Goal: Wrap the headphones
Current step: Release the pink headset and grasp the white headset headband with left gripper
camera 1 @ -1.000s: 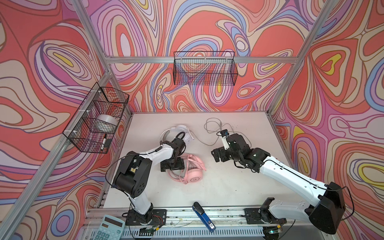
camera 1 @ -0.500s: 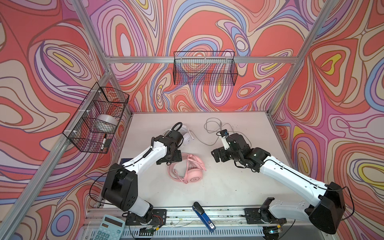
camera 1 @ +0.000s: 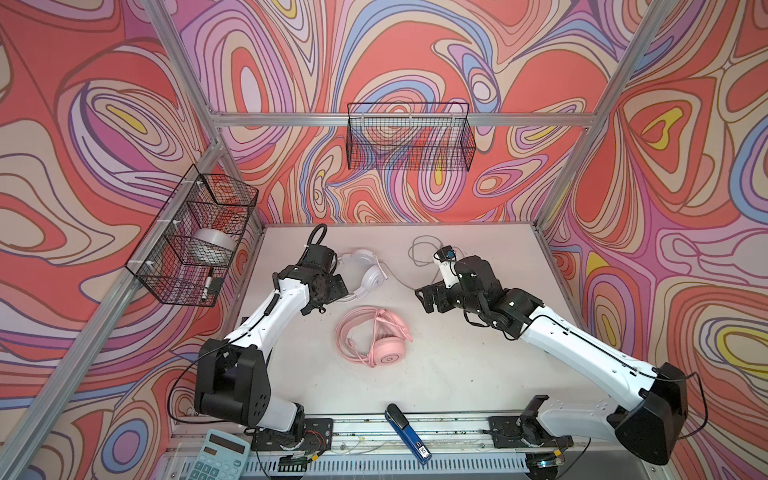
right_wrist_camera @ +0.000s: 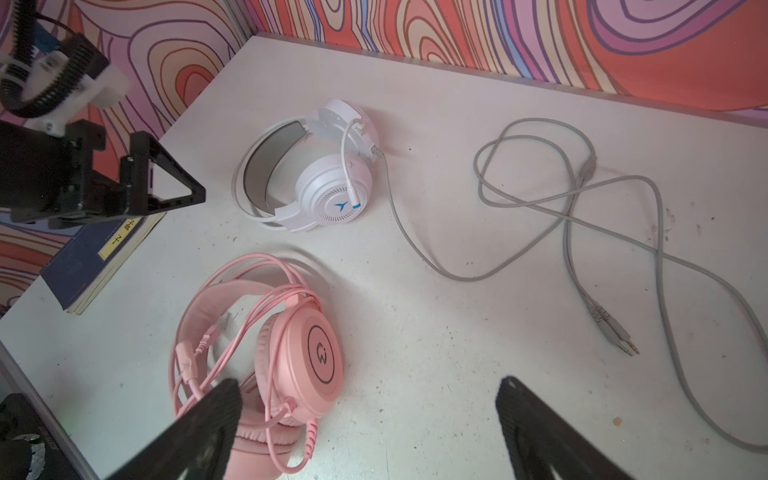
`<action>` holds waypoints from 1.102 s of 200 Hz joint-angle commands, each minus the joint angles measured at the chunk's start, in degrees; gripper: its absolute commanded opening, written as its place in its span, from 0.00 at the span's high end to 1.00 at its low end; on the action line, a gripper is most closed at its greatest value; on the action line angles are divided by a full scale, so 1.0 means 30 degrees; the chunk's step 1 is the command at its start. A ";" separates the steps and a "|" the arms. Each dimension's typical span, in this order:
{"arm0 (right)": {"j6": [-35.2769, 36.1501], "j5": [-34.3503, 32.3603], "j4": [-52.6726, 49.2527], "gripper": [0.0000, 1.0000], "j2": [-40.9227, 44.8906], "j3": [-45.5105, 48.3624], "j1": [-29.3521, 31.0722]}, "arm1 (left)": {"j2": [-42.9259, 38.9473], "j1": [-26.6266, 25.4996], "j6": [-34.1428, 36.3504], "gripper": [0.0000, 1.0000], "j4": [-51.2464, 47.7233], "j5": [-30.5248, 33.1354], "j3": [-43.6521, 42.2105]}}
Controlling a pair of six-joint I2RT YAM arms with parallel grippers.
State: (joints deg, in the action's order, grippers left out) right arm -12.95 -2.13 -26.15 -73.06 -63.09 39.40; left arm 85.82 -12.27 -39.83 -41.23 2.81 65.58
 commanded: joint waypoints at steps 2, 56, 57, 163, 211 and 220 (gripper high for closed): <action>0.0273 0.0476 0.0380 0.02 -0.0547 -0.0742 -0.0095 | 0.1285 0.0917 0.0217 0.03 0.1981 -0.1683 0.0282; 0.0478 0.0706 0.0367 0.01 -0.1333 -0.1045 -0.0095 | 0.4857 0.2212 0.1230 0.06 0.3113 -0.2342 0.1988; 0.0464 0.0723 0.0367 0.02 -0.1351 -0.1052 -0.0081 | 0.4942 0.2228 0.1248 0.06 0.3111 -0.2342 0.2046; 0.0772 0.0231 -0.0207 0.01 -0.1869 -0.1558 -0.0095 | 0.9721 0.2332 0.1999 0.32 0.1606 -0.1814 0.5368; 0.0772 0.0131 -0.0387 0.01 -0.2051 -0.1675 -0.0095 | 1.0860 0.2333 0.2245 0.40 0.0512 -0.1470 0.6189; 0.0772 0.0157 -0.0413 0.02 -0.1994 -0.1660 -0.0095 | 1.1021 0.2333 0.2289 0.40 0.0304 -0.1361 0.6277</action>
State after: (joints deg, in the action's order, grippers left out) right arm -11.18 -0.73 -26.68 -78.65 -66.76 39.40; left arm 116.77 -5.56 -34.02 -35.86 -3.29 82.91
